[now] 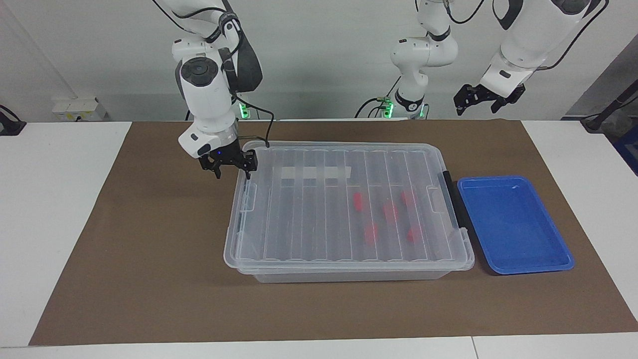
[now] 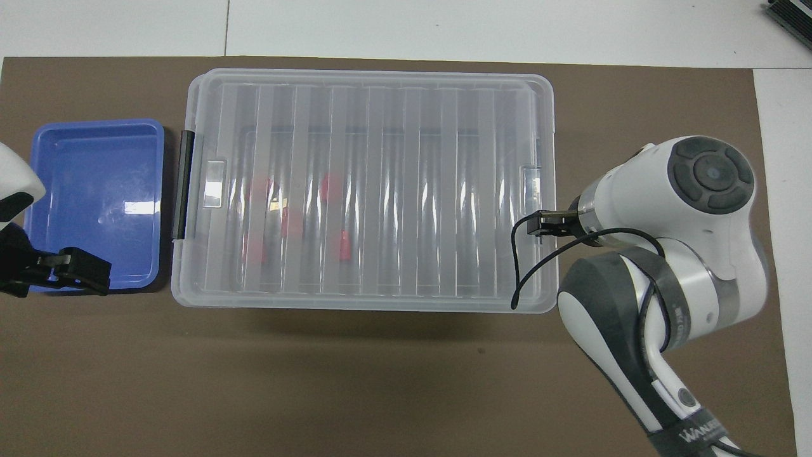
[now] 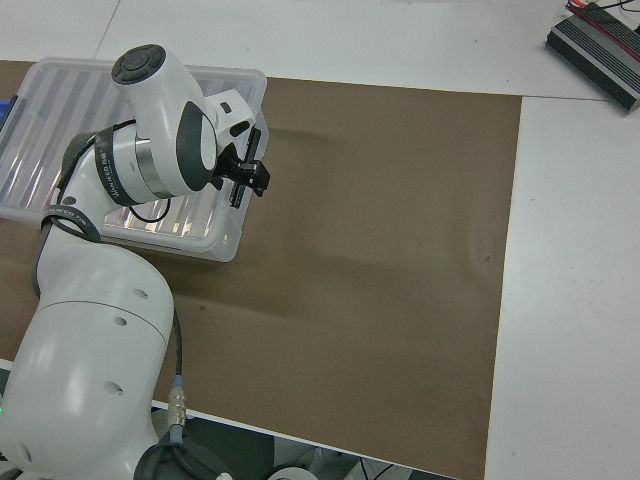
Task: Place red block in blue tray from box
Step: 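Grasp the clear lid edge with the right gripper, then slide the clear lid away from the left gripper with the right gripper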
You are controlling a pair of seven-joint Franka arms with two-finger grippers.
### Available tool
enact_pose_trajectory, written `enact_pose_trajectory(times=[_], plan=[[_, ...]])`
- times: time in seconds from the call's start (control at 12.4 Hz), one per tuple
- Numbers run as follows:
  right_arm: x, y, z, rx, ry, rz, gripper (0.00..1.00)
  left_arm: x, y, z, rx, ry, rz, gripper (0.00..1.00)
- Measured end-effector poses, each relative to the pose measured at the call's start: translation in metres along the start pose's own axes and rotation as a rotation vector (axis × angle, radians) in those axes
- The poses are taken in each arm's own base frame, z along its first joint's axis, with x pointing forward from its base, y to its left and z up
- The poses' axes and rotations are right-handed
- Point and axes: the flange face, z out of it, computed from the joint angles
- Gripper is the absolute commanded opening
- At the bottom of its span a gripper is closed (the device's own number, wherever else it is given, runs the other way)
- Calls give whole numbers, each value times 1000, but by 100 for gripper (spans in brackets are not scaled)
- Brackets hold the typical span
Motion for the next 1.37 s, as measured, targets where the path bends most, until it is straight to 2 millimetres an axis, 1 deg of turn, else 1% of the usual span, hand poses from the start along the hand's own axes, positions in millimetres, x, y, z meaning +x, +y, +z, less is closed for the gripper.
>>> enact_pose_trajectory(times=[0.24, 0.49, 0.65, 0.89, 1.13, 1.21, 1.29, 1.37], plan=[[6, 24, 1, -1, -2, -52, 90, -3, -5, -4, -3, 6, -9, 100], [13, 56, 3, -3, -10, -106, 91, -7, 0, -9, 0, 18, 0, 100], [15, 82, 4, -5, -30, -160, 92, -9, -1, -10, 0, 21, -2, 100], [18, 122, 5, -2, -40, -246, 98, -9, 0, -13, -1, 30, -1, 100], [20, 155, 6, 2, -42, -339, 98, -10, 1, -22, -2, 55, -1, 100], [20, 164, 7, 3, -42, -367, 98, -8, 3, -26, -2, 75, -3, 100], [20, 172, 7, 4, -42, -388, 98, -5, 9, -28, -2, 106, -11, 100], [20, 179, 6, 5, -42, -408, 98, 1, 22, -28, -3, 140, -31, 100]])
